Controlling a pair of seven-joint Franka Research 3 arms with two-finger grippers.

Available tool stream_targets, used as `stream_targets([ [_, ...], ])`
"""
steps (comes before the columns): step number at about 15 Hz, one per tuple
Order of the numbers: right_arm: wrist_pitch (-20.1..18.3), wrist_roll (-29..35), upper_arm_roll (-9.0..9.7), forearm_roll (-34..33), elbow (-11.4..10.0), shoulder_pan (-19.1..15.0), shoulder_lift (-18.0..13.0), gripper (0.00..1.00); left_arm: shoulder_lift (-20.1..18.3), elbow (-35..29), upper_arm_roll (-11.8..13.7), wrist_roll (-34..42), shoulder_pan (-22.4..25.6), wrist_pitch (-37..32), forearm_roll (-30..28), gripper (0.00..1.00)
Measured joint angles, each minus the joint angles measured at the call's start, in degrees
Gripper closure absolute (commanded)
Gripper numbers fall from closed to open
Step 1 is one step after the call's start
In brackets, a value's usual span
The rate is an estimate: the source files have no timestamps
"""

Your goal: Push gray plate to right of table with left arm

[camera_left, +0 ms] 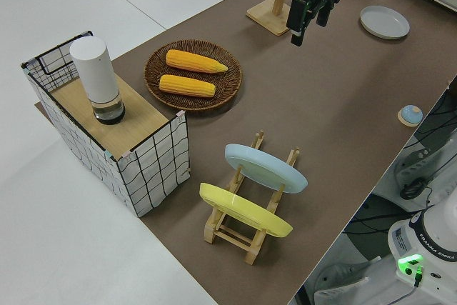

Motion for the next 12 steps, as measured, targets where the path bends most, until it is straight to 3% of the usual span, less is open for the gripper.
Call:
stream_targets([
  [12, 0.0, 0.0, 0.0, 0.0, 0.0, 0.0, 0.0, 0.017, 0.0, -0.9, 0.4, 0.0, 0.1, 0.6, -1.3, 0.0],
])
